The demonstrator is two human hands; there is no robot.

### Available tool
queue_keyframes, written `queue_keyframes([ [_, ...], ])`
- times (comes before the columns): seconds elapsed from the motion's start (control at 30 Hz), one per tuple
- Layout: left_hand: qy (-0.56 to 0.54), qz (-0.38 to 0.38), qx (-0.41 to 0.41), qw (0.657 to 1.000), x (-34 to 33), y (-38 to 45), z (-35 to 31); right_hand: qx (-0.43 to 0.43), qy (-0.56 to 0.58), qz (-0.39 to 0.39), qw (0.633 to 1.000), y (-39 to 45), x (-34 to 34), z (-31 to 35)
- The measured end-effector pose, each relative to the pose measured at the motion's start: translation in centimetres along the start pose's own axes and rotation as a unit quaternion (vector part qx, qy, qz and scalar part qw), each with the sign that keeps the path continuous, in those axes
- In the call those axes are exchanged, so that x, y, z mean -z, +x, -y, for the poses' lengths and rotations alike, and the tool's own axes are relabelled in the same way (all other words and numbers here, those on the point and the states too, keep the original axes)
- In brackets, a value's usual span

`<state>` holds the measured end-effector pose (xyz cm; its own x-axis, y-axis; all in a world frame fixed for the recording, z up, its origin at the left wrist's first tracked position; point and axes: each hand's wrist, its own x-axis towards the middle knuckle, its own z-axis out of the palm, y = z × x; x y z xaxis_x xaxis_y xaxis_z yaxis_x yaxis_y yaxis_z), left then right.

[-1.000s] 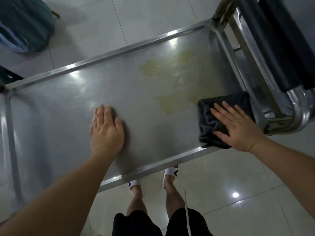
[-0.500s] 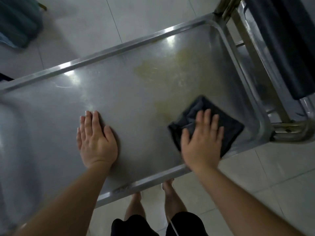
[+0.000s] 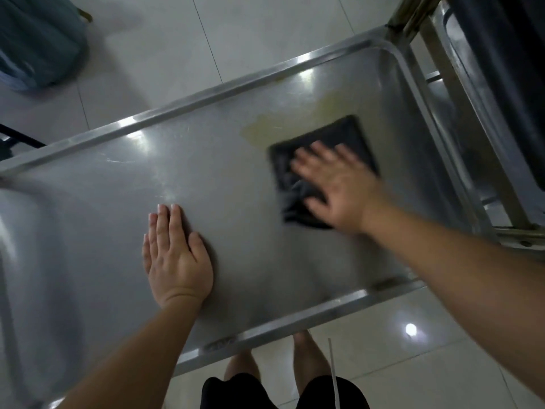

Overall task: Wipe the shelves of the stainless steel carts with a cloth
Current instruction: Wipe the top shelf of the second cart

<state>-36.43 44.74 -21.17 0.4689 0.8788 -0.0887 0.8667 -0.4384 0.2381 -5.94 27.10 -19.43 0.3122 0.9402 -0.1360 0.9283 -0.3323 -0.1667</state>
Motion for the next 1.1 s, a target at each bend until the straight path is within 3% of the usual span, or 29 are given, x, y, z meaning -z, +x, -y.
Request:
queue_keyframes([
  [0.1, -0.003, 0.000, 0.000, 1.000, 0.1, 0.0, -0.2, -0.183, 0.008, -0.017, 0.983, -1.8, 1.5, -6.7],
  [0.17, -0.006, 0.002, 0.001, 1.000, 0.2, 0.1, -0.2, -0.300, 0.027, -0.034, 0.953, -2.6, 1.7, -7.7],
  [0.27, -0.009, 0.002, 0.008, 1.000, 0.4, 0.0, -0.4, -0.488, 0.058, -0.083, 0.867, -1.1, 0.6, -2.5],
  [0.33, -0.012, 0.001, 0.008, 1.000, 0.5, -0.1, -0.6, -0.538, 0.089, -0.103, 0.832, 0.7, -0.2, 3.5],
  [0.43, -0.010, 0.009, 0.005, 1.000, 0.6, -0.1, -0.6, -0.433, 0.085, -0.092, 0.893, 3.4, -1.2, 12.4],
  [0.57, -0.011, 0.009, 0.014, 1.000, 0.6, -0.1, -0.7, -0.138, 0.050, -0.038, 0.988, 7.2, -1.9, 17.3],
  [0.63, -0.012, 0.011, 0.012, 1.000, 0.6, -0.2, -0.8, 0.031, 0.019, 0.008, 0.999, 8.9, -1.3, 15.6],
  [0.7, -0.013, 0.012, 0.011, 1.000, 0.6, -0.3, -0.8, 0.155, -0.005, 0.053, 0.986, 10.2, -0.3, 12.0],
  [0.8, -0.015, 0.005, 0.013, 1.000, 0.7, -0.3, -0.8, 0.196, -0.038, 0.076, 0.977, 11.4, 1.5, 4.6],
  [0.87, -0.014, 0.004, 0.011, 1.000, 0.7, -0.3, -0.8, 0.109, -0.032, 0.067, 0.991, 11.3, 2.8, -1.3],
  [0.97, -0.011, 0.005, 0.009, 1.000, 0.7, -0.2, -0.8, -0.103, -0.008, 0.017, 0.995, 9.4, 4.1, -8.5],
  [1.03, -0.008, 0.010, 0.007, 1.000, 0.7, -0.2, -0.7, -0.253, 0.008, -0.027, 0.967, 8.6, 4.1, -9.7],
  [1.1, -0.005, 0.014, 0.009, 1.000, 0.7, -0.1, -0.7, -0.402, 0.032, -0.070, 0.912, 9.8, 3.5, -7.5],
])
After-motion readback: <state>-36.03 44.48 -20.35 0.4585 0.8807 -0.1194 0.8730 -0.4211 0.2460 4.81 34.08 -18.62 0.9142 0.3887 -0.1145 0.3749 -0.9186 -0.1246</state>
